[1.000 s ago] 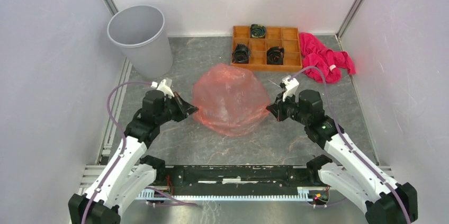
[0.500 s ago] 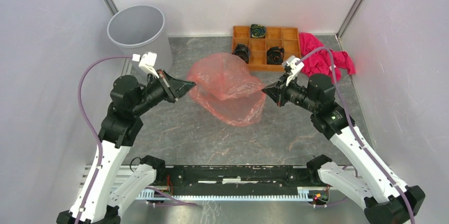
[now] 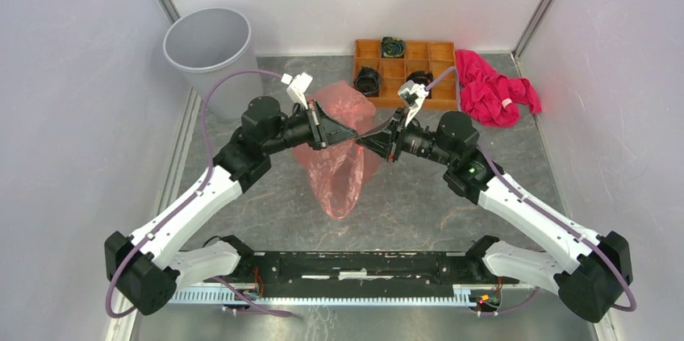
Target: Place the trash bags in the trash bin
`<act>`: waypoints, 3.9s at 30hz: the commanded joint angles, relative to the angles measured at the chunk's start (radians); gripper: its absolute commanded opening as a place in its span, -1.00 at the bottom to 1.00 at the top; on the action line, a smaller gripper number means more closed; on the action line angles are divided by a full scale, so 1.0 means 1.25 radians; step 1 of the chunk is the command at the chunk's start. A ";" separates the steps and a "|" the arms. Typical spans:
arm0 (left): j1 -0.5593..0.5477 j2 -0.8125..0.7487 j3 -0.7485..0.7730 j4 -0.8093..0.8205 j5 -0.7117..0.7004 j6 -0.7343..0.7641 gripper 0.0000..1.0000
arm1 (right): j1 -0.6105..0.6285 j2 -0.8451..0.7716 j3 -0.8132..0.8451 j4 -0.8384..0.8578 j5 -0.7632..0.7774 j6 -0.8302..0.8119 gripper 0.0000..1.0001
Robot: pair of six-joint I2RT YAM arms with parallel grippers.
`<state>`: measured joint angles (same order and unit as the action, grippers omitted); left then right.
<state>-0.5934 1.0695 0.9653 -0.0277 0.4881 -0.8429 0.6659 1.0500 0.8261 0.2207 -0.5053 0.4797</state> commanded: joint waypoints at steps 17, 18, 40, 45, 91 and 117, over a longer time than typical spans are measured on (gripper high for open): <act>-0.020 0.009 0.039 0.058 -0.070 -0.008 -0.96 | 0.073 -0.034 -0.067 0.191 0.169 0.127 -0.13; -0.021 0.010 0.040 0.058 -0.070 -0.009 -0.96 | 0.079 -0.022 -0.060 0.190 0.171 0.130 -0.06; -0.025 -0.039 0.224 -0.281 -0.334 0.241 0.53 | 0.198 -0.007 -0.087 0.061 0.443 0.009 -0.94; -0.023 -0.010 0.391 -0.448 -0.744 0.418 0.99 | 0.197 -0.164 -0.157 -0.057 0.560 -0.097 -0.99; 0.357 0.657 0.920 -0.616 -0.675 0.588 -0.67 | 0.197 -0.476 -0.100 -0.305 0.704 -0.294 -0.99; -0.292 0.252 0.392 -0.457 -0.410 0.308 -0.96 | 0.197 -0.407 0.063 -0.228 1.006 -0.414 -0.98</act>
<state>-0.8692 1.3540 1.4322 -0.7349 -0.1009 -0.3058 0.9081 0.5549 0.8524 -0.1558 0.6720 0.0017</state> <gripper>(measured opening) 0.175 0.012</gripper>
